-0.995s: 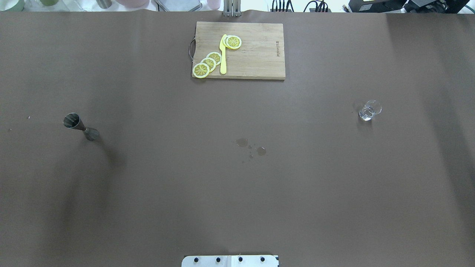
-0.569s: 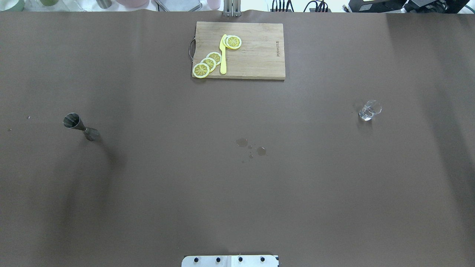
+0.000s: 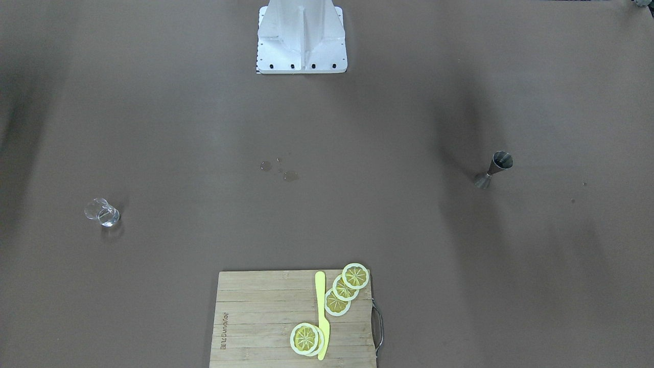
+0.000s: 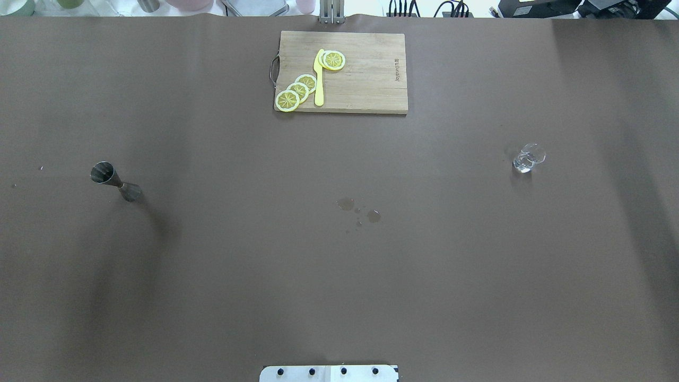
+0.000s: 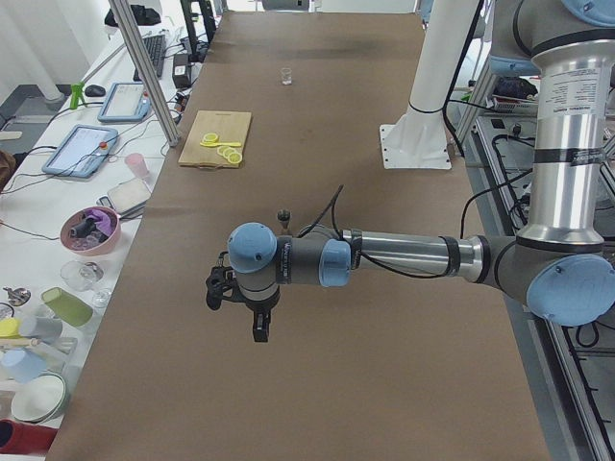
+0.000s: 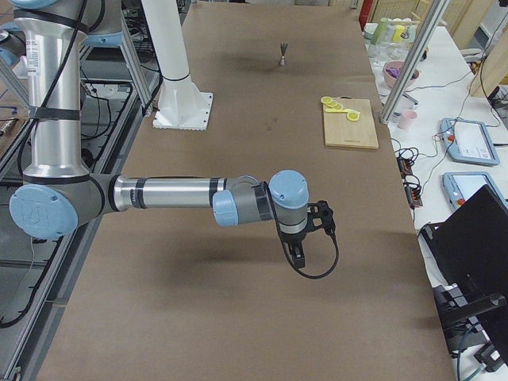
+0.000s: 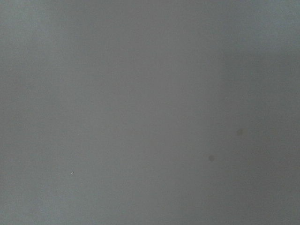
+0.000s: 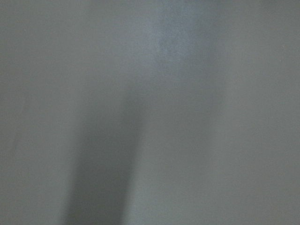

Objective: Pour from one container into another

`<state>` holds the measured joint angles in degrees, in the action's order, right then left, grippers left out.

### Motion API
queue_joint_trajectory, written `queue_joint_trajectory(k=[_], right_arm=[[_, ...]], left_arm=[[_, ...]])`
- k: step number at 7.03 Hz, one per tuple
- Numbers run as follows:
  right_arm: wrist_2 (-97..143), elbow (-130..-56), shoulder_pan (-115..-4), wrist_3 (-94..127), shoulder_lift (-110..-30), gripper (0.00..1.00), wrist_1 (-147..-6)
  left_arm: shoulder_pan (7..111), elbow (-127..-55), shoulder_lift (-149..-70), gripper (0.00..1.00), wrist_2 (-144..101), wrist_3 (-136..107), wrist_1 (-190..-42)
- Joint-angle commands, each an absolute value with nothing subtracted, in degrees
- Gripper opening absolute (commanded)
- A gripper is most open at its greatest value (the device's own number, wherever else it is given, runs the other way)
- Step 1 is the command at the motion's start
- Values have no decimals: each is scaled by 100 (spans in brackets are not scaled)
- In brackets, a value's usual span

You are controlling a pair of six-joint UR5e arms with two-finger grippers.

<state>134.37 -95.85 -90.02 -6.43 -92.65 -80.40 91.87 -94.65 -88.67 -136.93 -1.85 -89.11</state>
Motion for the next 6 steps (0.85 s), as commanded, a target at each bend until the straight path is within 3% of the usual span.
queue_joint_trajectory(k=[1,6], right_arm=[[13630,-9545,-8974,-818,-9246,100,-7667],[14229,-9413,-8816,-800,-9132,100,-6874]], left_arm=[[9185,-9466,-8868,99,-13693,-185,-8912],[9185,-9553,-8851,99,-13957,-308,-8886]])
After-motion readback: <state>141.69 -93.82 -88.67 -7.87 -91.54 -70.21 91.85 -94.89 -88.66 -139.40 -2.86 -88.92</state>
